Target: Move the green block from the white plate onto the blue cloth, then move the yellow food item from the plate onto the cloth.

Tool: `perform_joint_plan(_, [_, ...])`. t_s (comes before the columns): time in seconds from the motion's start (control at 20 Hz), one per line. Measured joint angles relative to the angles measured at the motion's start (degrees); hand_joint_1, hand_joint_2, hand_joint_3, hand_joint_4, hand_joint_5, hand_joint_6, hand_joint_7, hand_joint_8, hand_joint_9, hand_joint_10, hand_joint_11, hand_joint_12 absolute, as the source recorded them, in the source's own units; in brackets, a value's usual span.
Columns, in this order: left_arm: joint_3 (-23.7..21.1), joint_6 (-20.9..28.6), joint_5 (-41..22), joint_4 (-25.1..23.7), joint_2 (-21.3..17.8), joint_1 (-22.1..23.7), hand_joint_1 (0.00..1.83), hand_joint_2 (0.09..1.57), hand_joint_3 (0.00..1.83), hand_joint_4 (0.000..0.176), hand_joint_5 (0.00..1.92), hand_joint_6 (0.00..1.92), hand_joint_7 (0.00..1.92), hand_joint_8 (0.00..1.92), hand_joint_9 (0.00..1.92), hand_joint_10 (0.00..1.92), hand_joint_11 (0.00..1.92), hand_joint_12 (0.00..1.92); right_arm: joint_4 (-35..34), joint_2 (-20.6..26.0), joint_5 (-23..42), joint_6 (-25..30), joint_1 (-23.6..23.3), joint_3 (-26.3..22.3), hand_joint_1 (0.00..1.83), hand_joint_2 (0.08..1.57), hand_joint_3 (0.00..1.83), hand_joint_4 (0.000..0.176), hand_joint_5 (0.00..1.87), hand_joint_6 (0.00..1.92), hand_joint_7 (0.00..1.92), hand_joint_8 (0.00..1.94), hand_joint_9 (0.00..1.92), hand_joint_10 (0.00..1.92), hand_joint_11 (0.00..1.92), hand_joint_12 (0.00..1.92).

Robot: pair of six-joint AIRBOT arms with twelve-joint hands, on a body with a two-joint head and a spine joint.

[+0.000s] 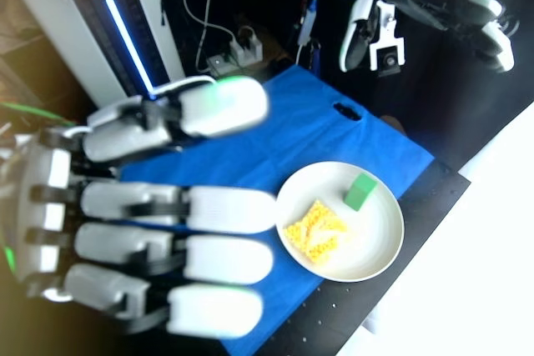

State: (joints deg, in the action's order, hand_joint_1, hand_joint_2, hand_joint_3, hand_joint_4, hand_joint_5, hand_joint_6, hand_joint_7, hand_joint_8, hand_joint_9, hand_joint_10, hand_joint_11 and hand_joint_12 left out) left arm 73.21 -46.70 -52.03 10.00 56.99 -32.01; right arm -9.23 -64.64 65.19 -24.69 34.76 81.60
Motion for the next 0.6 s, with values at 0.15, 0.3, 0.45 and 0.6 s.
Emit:
perform_joint_plan(0.15, [0.4,0.0,0.7,-0.5,0.0,0.0,0.48,0.89,0.00,0.020,0.40,0.00,0.58,0.00,0.65,0.00,0.57,0.27,0.0,0.0,0.0,0.0,0.0,0.2,0.47,1.01,0.00,0.064,0.30,0.00,0.44,0.01,0.40,0.02,0.07,1.16])
perform_joint_plan(0.3, [2.7,4.0,3.0,-3.3,0.3,1.0,0.55,0.89,0.00,0.010,0.35,0.00,0.48,0.00,0.60,0.00,0.58,0.27,-0.1,0.0,0.0,0.0,0.0,0.4,0.48,1.03,0.01,0.057,0.31,0.01,0.44,0.01,0.40,0.02,0.08,1.15])
perform_joint_plan(0.45, [5.8,8.1,7.3,-7.7,1.4,4.0,0.57,0.91,0.00,0.001,0.36,0.01,0.46,0.00,0.60,0.00,0.58,0.27,0.0,-0.2,0.1,0.0,0.0,0.5,0.46,1.04,0.00,0.056,0.32,0.00,0.45,0.01,0.41,0.01,0.09,1.12])
perform_joint_plan(0.6, [7.9,11.3,14.5,-15.6,2.4,7.7,0.69,0.80,0.00,0.000,0.28,0.00,0.55,0.01,0.61,0.00,0.59,0.27,0.0,-0.6,0.0,0.0,0.0,0.6,0.49,1.06,0.01,0.045,0.33,0.00,0.46,0.01,0.44,0.02,0.11,1.13])
